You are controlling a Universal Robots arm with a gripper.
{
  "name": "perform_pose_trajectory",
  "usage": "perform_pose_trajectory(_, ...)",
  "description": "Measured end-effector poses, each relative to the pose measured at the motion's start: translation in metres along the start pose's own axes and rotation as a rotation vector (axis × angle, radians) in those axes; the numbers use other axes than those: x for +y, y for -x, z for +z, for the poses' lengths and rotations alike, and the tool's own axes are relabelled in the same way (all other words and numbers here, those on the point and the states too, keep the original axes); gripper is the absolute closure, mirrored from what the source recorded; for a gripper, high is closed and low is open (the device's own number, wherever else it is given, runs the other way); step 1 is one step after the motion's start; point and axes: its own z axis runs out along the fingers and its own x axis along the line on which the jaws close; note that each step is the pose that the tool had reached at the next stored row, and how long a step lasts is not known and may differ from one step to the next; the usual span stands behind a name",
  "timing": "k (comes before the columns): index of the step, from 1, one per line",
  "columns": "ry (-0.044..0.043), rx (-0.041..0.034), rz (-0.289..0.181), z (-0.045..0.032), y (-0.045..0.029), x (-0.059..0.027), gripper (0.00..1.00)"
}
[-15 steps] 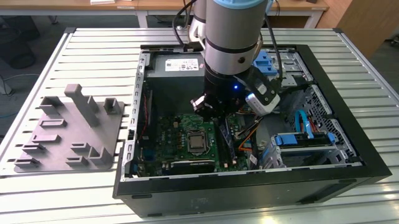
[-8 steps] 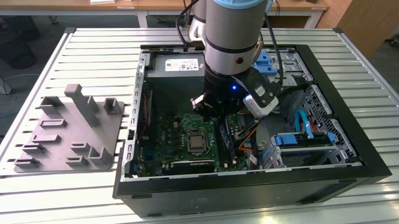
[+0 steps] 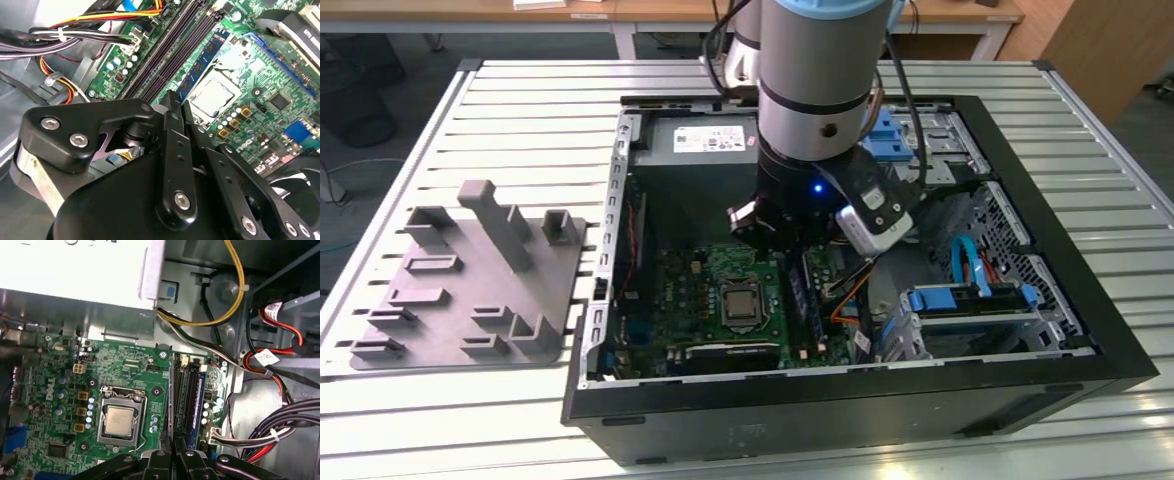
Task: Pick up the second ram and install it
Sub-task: 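Insert the second ram into the second slot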
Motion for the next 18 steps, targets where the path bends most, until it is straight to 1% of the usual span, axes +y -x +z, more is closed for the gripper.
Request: perform_pose_trajectory(18,-0.0058,-0.0001,0.147,0.0005,0.0,0.0,0.86)
